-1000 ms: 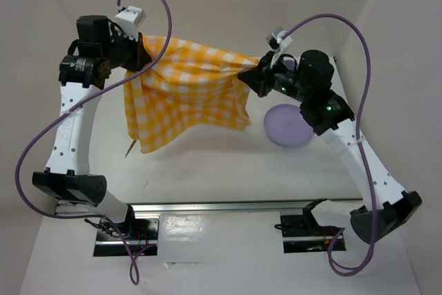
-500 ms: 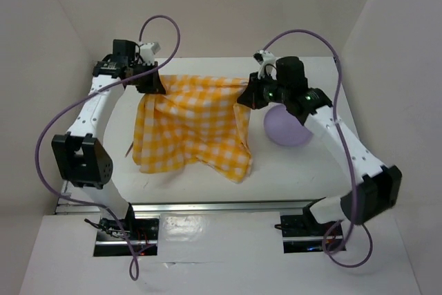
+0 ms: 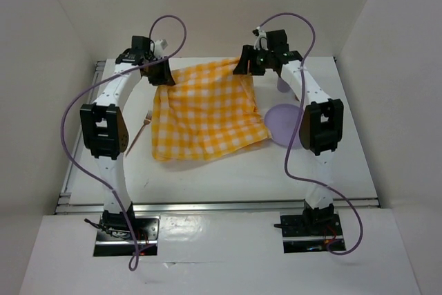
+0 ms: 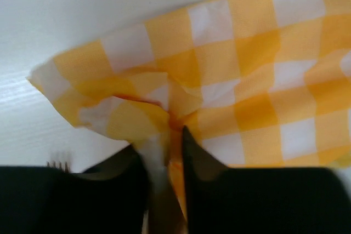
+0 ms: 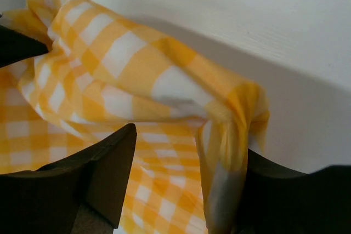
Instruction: Set the dinner table for one person
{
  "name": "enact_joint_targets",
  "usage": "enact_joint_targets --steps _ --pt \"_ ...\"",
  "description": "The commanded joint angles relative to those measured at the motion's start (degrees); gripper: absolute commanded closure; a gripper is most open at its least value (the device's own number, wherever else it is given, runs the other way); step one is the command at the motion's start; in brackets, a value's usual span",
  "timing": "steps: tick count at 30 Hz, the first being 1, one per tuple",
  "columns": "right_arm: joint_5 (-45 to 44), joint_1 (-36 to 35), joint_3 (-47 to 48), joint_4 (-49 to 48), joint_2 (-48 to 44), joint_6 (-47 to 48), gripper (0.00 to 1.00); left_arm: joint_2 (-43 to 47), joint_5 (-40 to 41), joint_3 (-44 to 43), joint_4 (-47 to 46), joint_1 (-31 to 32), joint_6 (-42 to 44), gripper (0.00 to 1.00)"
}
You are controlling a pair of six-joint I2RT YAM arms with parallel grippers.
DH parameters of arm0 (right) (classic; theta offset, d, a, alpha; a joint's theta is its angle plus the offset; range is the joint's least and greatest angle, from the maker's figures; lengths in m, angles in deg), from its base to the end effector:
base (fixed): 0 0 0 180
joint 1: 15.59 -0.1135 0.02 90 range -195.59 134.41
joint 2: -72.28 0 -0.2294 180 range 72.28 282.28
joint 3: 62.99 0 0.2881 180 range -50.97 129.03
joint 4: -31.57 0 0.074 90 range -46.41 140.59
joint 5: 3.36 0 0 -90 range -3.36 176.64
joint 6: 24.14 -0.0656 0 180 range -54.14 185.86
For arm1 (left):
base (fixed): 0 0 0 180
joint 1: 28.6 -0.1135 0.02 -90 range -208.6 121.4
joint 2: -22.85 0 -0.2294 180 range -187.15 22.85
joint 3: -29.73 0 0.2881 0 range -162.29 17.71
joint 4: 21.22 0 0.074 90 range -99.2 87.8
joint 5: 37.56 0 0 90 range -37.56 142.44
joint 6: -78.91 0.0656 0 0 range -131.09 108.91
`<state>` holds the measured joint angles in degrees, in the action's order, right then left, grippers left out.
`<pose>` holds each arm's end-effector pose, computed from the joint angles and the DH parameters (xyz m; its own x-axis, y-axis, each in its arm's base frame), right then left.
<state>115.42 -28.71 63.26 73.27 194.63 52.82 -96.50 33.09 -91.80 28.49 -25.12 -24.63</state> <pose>0.5130 0.1520 0.2463 -0.7100 0.0376 -0.7032 -0.4201 0.7789 0.4658 0.5098 -0.0528 0.2242 -0.7815 -0.1738 -0.5992 0.1004 0.9129 -0.3957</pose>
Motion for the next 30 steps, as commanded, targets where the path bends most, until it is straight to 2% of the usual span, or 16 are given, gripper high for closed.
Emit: enact_joint_targets --steps 1,2,3,4,5,6,9,12,14,15,19,21,23,25,28,30 --pt "1.21 -0.32 5.38 3.02 2.55 -0.41 0.35 -7.18 2.73 -7.18 1.14 0.73 0.53 0.59" --pt "-0.02 -0.32 4.77 2.33 2.55 -0.93 0.34 -9.04 4.31 -9.81 2.29 0.73 1.23 0.51" --pt "-0.03 -0.32 3.29 1.54 1.59 -0.94 0.31 -10.80 7.37 -14.63 3.95 1.25 2.45 0.37" --pt "-1.17 -0.84 2.40 0.75 -0.16 -0.94 0.22 -13.25 9.23 -16.68 4.49 1.96 3.34 0.13" --pt "-3.87 -0.85 1.79 0.13 -1.05 -0.94 0.18 -13.97 11.60 -19.48 4.50 2.49 5.26 0.11" --pt "-5.64 -1.46 1.08 0.12 -1.93 -0.94 0.17 -13.98 17.71 -20.03 3.97 3.01 6.24 0.00" --pt "-11.45 -1.99 -0.23 2.05 -5.00 0.72 0.13 -11.79 28.80 -19.34 0.99 3.81 8.52 0.00" --pt "-15.23 -2.51 -2.86 4.86 -8.08 1.96 0.07 -8.11 33.93 -18.20 0.19 3.81 11.59 0.00" --pt "-15.94 -2.52 -6.02 6.45 -11.05 1.96 0.07 -5.47 33.94 -16.01 1.24 3.81 13.09 0.00" --pt "-16.55 -3.04 -8.30 6.45 -12.38 1.44 0.07 -3.89 33.94 -11.30 1.24 3.81 13.62 0.00" --pt "-20.15 -7.60 -26.72 5.05 -19.32 -2.15 0.15 4.37 33.08 2.32 1.94 3.81 16.52 0.01" --pt "-21.12 -9.37 -31.25 4.43 -21.87 -4.70 0.17 7.19 30.44 6.40 4.22 3.81 17.05 0.01" --pt "-21.13 -11.30 -35.72 6.45 -23.20 -8.40 0.17 7.20 27.63 9.57 10.45 3.81 17.06 0.02" --pt "-23.83 -13.32 -38.72 6.45 -26.44 -9.54 0.12 7.90 26.04 11.77 13.36 3.81 17.06 0.02" --pt "-26.40 -16.23 -44.09 7.58 -29.43 -16.72 0.04 7.90 24.28 16.86 16.00 3.81 16.44 0.02" --pt "-26.40 -16.23 -47.60 7.59 -31.89 -20.26 0.04 7.90 22.69 18.54 17.23 3.81 15.83 0.03"
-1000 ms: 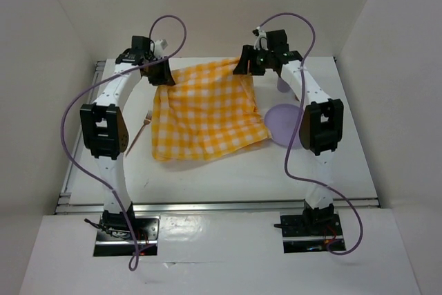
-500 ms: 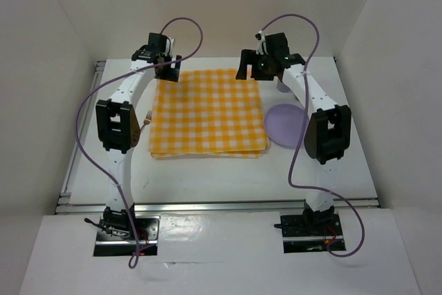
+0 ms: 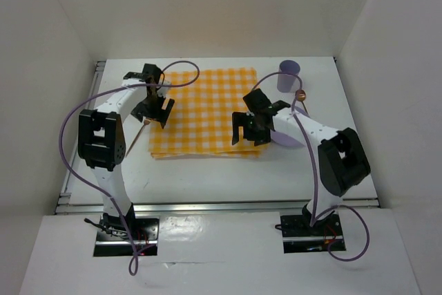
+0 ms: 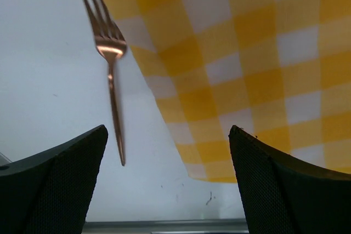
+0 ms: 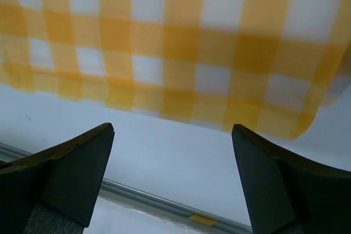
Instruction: Set the dinner table for one person
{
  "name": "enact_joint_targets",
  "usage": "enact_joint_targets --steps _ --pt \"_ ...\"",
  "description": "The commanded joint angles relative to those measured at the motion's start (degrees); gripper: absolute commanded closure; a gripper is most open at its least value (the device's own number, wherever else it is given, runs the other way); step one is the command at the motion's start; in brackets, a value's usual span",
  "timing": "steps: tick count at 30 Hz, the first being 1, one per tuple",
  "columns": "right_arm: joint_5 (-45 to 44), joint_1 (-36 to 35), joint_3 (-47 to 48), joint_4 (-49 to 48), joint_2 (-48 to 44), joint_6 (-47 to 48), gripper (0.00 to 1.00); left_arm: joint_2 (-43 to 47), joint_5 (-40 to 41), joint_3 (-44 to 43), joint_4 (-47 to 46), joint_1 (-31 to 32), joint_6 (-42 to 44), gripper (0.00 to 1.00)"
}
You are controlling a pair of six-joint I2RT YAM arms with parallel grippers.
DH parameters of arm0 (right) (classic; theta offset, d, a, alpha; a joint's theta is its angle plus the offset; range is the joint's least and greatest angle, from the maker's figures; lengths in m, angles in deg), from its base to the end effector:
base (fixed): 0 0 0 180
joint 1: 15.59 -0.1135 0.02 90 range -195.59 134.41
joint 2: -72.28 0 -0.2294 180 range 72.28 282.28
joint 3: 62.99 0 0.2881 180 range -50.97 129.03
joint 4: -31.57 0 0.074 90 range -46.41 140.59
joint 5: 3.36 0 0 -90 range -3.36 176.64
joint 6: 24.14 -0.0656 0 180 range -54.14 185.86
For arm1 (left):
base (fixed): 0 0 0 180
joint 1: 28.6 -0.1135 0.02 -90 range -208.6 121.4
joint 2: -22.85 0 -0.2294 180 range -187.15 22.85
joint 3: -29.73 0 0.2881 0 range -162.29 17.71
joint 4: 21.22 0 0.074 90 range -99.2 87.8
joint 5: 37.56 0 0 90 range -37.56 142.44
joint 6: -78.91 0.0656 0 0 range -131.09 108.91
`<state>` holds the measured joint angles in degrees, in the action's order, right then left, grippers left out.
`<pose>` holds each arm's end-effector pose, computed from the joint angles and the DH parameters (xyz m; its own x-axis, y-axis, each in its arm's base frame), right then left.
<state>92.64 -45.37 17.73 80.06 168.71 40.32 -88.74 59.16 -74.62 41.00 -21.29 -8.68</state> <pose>0.3296 0.1965 0.1381 -0.9351 -0.0411 -0.3521 -0.1444 0.9512 0.2726 0.4364 -0.0482 0.1602 -0.9244 0.1607 -0.3459 0.1246 0.9844 0.1242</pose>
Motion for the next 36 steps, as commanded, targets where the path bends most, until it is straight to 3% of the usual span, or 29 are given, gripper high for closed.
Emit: enact_joint_targets --steps 1,7,12,17,19,26,31,33,36 --pt "-3.02 0.42 -3.48 0.80 -7.11 -9.60 0.04 0.15 -4.08 2.24 4.74 -0.02 -0.65 0.03" --pt "-1.87 3.14 -15.26 -4.12 -14.50 -19.72 0.04 -1.43 -1.88 6.73 3.59 -0.54 -0.66 0.03" --pt "0.76 9.82 -23.59 -10.35 -15.21 -23.32 0.03 -3.10 -2.41 8.66 2.36 -0.54 -0.04 0.03" --pt "1.30 11.50 -26.17 -21.69 -12.67 -24.91 0.03 -4.25 -3.82 9.19 2.36 -0.54 1.18 0.06" --pt "1.82 11.50 -25.29 -24.15 -9.87 -24.91 0.03 -4.25 -4.35 9.71 2.36 -0.54 1.19 0.10" --pt "4.01 11.50 -24.93 -26.44 -5.46 -26.76 0.11 -4.86 -6.28 10.86 1.84 -0.54 2.85 0.41" --pt "6.30 11.50 -27.22 -29.61 -4.40 -28.16 0.34 -6.09 -9.18 10.34 2.36 -0.54 3.39 0.70" --pt "7.09 11.50 -27.22 -30.84 -2.21 -28.16 0.51 -6.89 -10.06 9.81 2.89 -0.54 3.39 0.97" --pt "7.71 11.50 -26.61 -31.55 -0.98 -28.16 0.77 -7.68 -11.38 7.53 4.30 -0.54 3.39 1.00"
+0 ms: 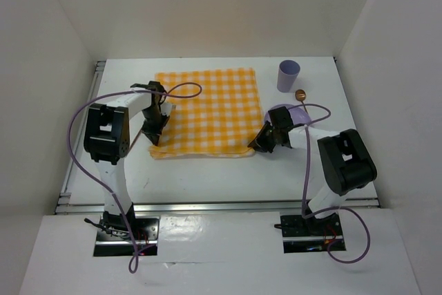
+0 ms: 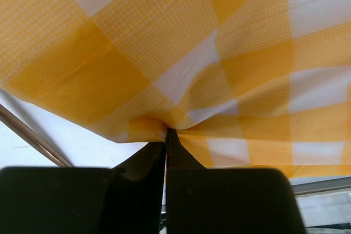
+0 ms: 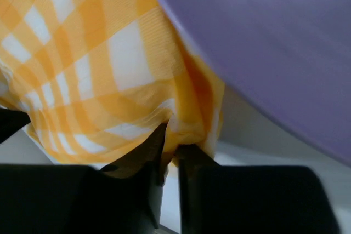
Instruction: Set the dinner table for one person
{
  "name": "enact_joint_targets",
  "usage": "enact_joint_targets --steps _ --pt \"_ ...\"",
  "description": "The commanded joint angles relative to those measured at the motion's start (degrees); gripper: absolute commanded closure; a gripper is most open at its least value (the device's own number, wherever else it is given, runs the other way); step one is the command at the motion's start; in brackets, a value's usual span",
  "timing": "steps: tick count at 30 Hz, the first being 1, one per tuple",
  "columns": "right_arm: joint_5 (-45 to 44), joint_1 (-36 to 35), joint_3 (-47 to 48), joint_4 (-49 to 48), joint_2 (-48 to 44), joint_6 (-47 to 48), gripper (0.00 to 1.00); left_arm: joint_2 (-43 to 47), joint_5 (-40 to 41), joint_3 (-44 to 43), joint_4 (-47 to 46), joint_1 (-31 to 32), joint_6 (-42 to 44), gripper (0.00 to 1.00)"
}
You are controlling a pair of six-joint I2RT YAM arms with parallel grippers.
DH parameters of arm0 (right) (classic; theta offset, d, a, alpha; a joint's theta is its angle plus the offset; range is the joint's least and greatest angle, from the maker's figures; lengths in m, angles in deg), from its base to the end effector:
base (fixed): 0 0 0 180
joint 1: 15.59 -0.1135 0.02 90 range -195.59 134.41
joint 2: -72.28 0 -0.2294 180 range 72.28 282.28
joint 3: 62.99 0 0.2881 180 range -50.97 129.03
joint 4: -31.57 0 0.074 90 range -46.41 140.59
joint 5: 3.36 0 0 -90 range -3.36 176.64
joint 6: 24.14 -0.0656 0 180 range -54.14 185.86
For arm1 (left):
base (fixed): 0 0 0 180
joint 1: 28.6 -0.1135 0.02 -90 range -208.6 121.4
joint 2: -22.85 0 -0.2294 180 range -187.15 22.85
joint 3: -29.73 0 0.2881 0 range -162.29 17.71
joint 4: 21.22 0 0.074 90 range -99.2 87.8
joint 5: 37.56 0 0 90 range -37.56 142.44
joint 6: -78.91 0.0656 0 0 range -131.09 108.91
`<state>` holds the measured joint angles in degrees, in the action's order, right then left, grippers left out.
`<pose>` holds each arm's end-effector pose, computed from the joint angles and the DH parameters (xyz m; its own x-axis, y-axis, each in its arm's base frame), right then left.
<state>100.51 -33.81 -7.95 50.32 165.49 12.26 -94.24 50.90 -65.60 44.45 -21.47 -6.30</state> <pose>0.3128 0.1195 0.0491 -0.8167 0.5539 -0.1622 0.3867 0.7338 0.5585 0.3950 -0.0512 0.0715 -0.9773 0.2064 -0.0469 0.2076 0.9779 -0.0230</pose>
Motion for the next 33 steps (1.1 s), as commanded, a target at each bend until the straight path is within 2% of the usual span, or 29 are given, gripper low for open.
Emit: enact_joint_targets --steps 1,4,12,14,19,23,26,27,30,31,32,33 --pt "-0.16 -0.06 -0.06 -1.10 2.24 0.60 0.84 -2.17 -3.12 -2.38 0.84 -0.37 1.00 1.00" --pt "-1.83 -0.06 2.84 2.05 0.32 1.40 1.00 -1.56 -3.64 -4.92 3.21 -0.37 2.23 1.00" --pt "-2.88 -0.06 22.86 14.01 -8.12 8.78 1.00 -3.04 -0.40 -30.48 14.10 -0.37 6.62 1.00" --pt "-2.88 -0.06 25.34 15.77 -9.36 10.35 1.00 -4.19 -1.09 -36.71 17.97 -0.37 7.15 1.00" --pt "-0.61 -0.06 28.69 18.33 -11.56 10.36 1.00 -3.76 -2.41 -41.06 21.76 -0.37 8.21 1.00" --pt "-0.07 -0.06 23.87 19.38 -13.75 9.84 1.00 0.10 -3.20 -32.55 21.23 -0.37 8.74 1.00" --pt "0.63 -0.06 17.64 19.38 -14.98 8.61 1.00 2.74 -4.78 -21.23 17.73 -0.37 8.74 1.00" --pt "0.63 -0.06 14.40 19.38 -15.51 7.82 1.00 4.41 -4.79 -15.02 16.59 -0.37 8.74 1.00" --pt "0.63 -0.06 9.64 19.38 -16.13 7.29 1.00 6.18 -2.51 -7.51 12.45 0.16 8.13 1.00" --pt "1.16 -0.06 7.01 19.38 -16.74 7.29 0.81 6.88 -2.50 -4.18 11.75 0.16 8.12 1.00" --pt "1.16 -0.06 6.11 20.25 -16.74 7.29 0.69 6.88 -1.89 -2.93 11.13 0.16 8.12 1.00" --pt "0.38 -0.06 5.50 22.00 -16.74 7.98 0.63 7.41 -1.89 -2.04 10.26 0.68 8.12 0.99"
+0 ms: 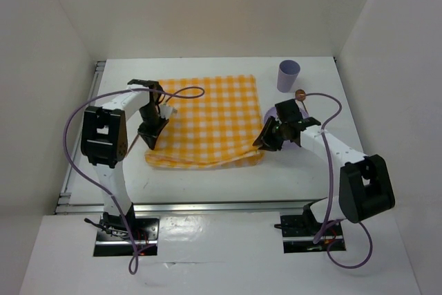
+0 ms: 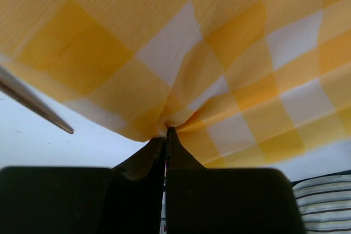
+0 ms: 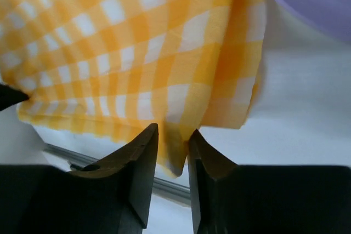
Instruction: Set the dinner table for one person
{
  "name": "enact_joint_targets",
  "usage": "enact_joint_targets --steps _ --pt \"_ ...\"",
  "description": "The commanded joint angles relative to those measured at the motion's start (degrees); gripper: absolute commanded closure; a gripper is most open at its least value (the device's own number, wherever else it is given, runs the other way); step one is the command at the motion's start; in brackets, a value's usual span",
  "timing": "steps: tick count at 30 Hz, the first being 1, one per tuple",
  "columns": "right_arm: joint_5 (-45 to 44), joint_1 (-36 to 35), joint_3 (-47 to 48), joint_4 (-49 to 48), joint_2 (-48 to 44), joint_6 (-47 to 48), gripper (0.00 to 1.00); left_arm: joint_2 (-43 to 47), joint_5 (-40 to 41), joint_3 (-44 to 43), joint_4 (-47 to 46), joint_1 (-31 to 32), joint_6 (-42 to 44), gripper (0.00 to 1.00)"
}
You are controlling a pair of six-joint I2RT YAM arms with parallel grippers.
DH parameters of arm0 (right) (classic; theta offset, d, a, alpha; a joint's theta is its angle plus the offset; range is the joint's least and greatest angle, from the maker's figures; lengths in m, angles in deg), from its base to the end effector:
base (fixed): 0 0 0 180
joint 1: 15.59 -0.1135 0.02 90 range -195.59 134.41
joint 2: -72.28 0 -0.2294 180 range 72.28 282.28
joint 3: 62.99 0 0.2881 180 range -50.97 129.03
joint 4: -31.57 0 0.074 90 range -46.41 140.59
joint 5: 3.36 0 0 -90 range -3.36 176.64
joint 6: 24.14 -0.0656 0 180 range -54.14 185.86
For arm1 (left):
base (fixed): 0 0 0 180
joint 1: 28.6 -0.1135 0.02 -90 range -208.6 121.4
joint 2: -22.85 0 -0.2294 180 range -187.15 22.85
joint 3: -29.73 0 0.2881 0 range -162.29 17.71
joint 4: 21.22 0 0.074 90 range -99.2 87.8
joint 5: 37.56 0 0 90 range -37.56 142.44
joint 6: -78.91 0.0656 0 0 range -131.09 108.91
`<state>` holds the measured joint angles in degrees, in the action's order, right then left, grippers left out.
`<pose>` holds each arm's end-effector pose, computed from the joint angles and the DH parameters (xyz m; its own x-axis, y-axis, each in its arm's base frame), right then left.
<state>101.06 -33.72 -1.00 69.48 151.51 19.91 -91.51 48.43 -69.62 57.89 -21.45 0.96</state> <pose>0.3094 0.1185 0.1406 -0.8561 0.4522 -0.2504 0.2570 0.7927 0.5528 0.3793 -0.0522 0.1088 -0.9430 0.3282 0.0557 0.3232 0.9427 -0.0832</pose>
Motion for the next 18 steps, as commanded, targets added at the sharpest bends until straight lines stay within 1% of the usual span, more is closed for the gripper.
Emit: enact_joint_targets --steps 1,2,4,5,6,7,8,9,10,11,12,13,14,15,16,17,18 --pt "-1.92 -0.15 -1.46 3.81 -2.76 0.86 0.61 4.68 0.58 3.38 -3.72 0.66 0.87 0.99" --pt "-2.72 -0.67 -1.98 4.69 -3.45 0.87 0.56 5.29 1.37 4.00 -4.59 0.66 0.87 0.98" --pt "-5.26 -0.68 -1.99 6.88 -5.30 2.53 0.53 5.29 3.47 5.23 -7.22 1.19 1.39 0.94" --pt "-6.49 -1.37 -0.25 7.85 -5.30 2.54 0.51 5.29 5.83 5.24 -7.24 1.19 1.39 0.93" --pt "-7.81 -1.38 0.81 8.82 -6.09 3.32 0.45 4.60 5.86 5.24 -7.24 1.19 1.39 0.89" --pt "-9.39 -2.25 2.04 10.83 -6.10 3.33 0.44 4.07 6.47 5.24 -7.24 1.19 1.39 0.85" --pt "-12.45 -3.65 4.49 11.54 -6.10 4.72 0.43 4.06 6.99 5.24 -7.24 1.19 1.39 0.78" --pt "-13.70 -4.54 5.65 11.55 -6.10 5.34 0.43 4.67 7.00 4.72 -7.24 1.19 1.39 0.71" --pt "-14.67 -5.50 6.79 11.55 -4.44 6.04 0.43 5.46 7.00 4.19 -7.24 1.19 0.87 0.58" --pt "-15.98 -7.69 8.80 10.94 -3.47 7.53 0.45 5.47 6.48 2.88 -7.24 1.19 0.87 0.49" --pt "-16.87 -8.93 10.13 10.94 -2.24 8.07 0.49 6.43 6.47 2.00 -7.24 1.19 0.34 0.35" --pt "-17.83 -9.98 11.53 10.94 1.34 8.07 0.51 6.44 5.78 1.03 -6.54 1.19 0.34 0.25" --pt "-18.36 -11.47 12.94 10.94 3.46 9.55 0.51 7.22 5.77 -0.89 -6.53 1.19 0.34 0.10" --pt "-18.98 -12.10 16.00 10.94 5.66 9.57 0.54 7.92 5.77 -1.96 -5.66 1.19 -0.18 0.10" --pt "-18.98 -12.10 17.07 10.41 7.68 10.70 0.57 7.93 6.38 -2.75 -5.13 1.19 -0.80 0.10" --pt "-17.42 -12.71 17.78 7.89 11.44 12.36 0.63 9.32 7.17 -3.28 -5.13 1.19 -0.80 0.10" --pt "-16.71 -12.72 18.31 6.29 13.14 12.90 0.68 9.86 10.05 -3.29 -6.08 1.19 -1.50 0.10"
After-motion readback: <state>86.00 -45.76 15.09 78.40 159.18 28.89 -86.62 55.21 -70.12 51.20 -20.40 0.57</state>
